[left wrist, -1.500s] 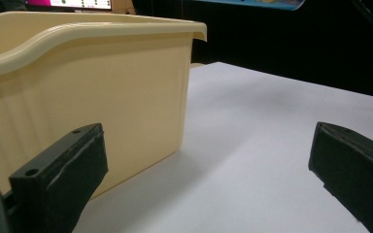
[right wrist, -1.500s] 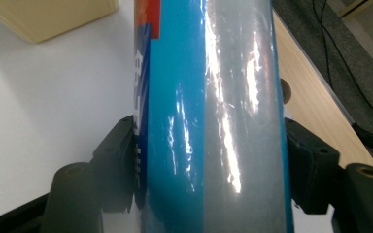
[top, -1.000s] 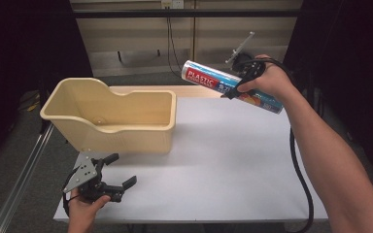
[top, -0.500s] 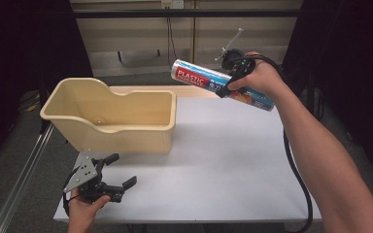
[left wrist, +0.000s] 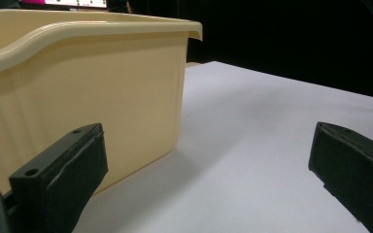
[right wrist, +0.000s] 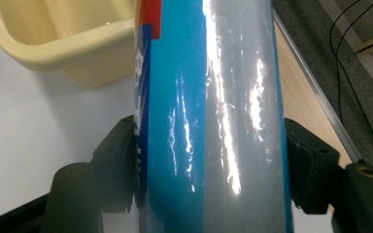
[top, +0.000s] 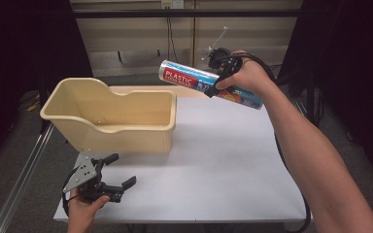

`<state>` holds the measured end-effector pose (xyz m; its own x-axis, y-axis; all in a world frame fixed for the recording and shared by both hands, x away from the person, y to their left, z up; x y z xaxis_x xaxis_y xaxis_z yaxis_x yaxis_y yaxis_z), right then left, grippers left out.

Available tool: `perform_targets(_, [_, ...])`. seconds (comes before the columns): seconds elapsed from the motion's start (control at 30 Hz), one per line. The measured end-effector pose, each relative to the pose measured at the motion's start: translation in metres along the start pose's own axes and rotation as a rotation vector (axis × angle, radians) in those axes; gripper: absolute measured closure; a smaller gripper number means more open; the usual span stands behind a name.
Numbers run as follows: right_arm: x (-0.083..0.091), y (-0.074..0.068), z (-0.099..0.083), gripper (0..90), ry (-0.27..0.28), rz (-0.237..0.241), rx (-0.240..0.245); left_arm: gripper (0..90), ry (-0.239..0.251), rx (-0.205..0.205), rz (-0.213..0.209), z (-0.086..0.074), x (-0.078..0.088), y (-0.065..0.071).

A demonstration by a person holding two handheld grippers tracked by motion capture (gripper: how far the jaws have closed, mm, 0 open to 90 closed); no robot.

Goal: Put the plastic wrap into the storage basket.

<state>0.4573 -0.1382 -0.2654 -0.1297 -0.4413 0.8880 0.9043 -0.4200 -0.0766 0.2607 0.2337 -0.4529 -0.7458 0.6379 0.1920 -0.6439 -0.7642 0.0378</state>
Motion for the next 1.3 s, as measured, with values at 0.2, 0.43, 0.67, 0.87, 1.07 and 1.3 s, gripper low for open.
perform_targets(0.2, [-0.004,-0.005,0.008,31.9,-0.005,0.004,0.013,0.3,-0.003,-0.001,-0.006,0.0,0.0,0.0])
perform_targets(0.43, [-0.008,-0.009,0.017,31.9,-0.01,0.007,0.025,0.3,-0.005,-0.005,-0.004,0.0,-0.001,0.0])
perform_targets(0.67, [-0.013,-0.014,0.028,31.9,-0.013,0.012,0.029,0.3,-0.005,-0.006,-0.003,0.0,-0.001,0.0])
perform_targets(0.87, [-0.021,-0.018,0.038,31.9,-0.016,0.031,0.049,0.3,-0.002,-0.007,-0.001,-0.001,-0.001,0.0])
perform_targets(1.07, [-0.027,-0.021,0.046,31.9,-0.016,0.041,0.049,0.3,-0.003,-0.004,-0.002,-0.001,-0.001,0.0])
perform_targets(1.3, [-0.035,-0.027,0.057,31.8,0.001,0.061,0.067,0.3,-0.006,0.0,-0.01,-0.001,-0.001,0.001])
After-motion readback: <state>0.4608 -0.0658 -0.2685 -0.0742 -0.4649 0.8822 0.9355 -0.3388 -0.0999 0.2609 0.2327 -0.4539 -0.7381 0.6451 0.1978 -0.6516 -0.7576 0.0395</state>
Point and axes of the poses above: each handheld gripper's, and its own axes: x roughly backward along the jaws, z roughly out of its top, y roughly to its right, the point moved 2 cm from there along -x, roughly forward along the jaws, and after that the axes turned 14 degrees about z, right-handed, at the moved point
